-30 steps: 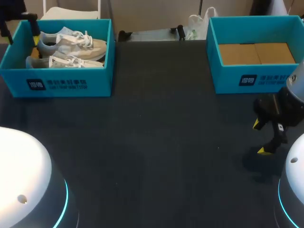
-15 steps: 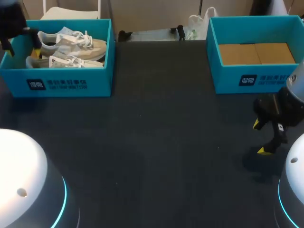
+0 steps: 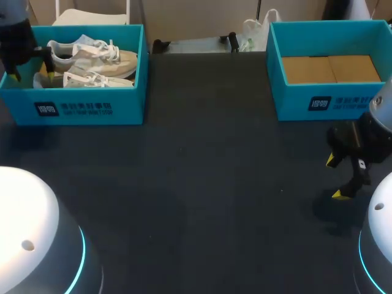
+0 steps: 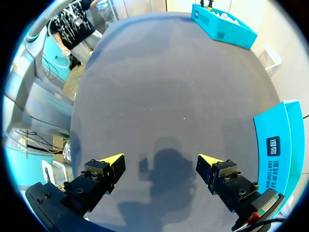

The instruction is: Take the shoe out of the shoebox, open the shoe tongue, remove and reinsert the insole, then place the shoe into the shoebox

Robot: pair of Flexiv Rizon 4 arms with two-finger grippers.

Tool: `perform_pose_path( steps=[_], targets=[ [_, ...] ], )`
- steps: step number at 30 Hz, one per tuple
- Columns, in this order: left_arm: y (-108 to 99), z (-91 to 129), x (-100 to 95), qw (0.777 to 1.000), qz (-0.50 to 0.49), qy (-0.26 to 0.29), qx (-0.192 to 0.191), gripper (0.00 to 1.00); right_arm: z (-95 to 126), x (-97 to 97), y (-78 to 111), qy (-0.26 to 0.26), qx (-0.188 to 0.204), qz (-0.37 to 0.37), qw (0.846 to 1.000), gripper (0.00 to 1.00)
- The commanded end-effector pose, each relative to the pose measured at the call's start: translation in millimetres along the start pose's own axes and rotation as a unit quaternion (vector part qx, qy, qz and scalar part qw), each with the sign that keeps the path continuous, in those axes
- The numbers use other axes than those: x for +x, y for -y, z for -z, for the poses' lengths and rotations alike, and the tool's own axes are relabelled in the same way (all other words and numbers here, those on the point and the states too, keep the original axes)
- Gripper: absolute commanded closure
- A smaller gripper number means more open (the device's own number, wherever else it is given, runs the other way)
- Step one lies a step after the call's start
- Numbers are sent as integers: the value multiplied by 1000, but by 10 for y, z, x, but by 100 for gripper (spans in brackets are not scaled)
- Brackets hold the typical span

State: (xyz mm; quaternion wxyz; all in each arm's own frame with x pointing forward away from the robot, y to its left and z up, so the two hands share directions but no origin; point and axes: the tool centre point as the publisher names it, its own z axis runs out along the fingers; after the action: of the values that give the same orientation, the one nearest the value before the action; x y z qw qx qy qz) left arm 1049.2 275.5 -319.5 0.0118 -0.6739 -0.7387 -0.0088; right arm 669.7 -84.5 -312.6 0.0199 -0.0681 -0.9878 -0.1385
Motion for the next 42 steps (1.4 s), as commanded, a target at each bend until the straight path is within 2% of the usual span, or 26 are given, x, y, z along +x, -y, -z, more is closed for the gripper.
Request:
perform_pose_path(
  steps=[1,12,15,17,30,36,42],
  targets=[
    [-77,-71,35,1000,0,0,10,0,-6,11,-4,1,2,-1,1000,0],
    [-92,-282,3,999,-1,-10,35,1,-6,11,-4,1,2,-1,1000,0],
    [-80,-315,-7,999,0,-11,38,4,-6,11,-4,1,2,-1,1000,0],
    [-64,-337,-7,999,0,-11,43,12,-6,11,-4,1,2,-1,1000,0],
    [-1,-488,71,999,6,-18,51,15,-6,11,-4,1,2,-1,1000,0],
    [-6,-560,62,998,6,-22,54,23,-6,11,-4,1,2,-1,1000,0],
    [-27,-624,60,998,9,-22,61,25,-6,11,-4,1,2,-1,1000,0]
  ],
)
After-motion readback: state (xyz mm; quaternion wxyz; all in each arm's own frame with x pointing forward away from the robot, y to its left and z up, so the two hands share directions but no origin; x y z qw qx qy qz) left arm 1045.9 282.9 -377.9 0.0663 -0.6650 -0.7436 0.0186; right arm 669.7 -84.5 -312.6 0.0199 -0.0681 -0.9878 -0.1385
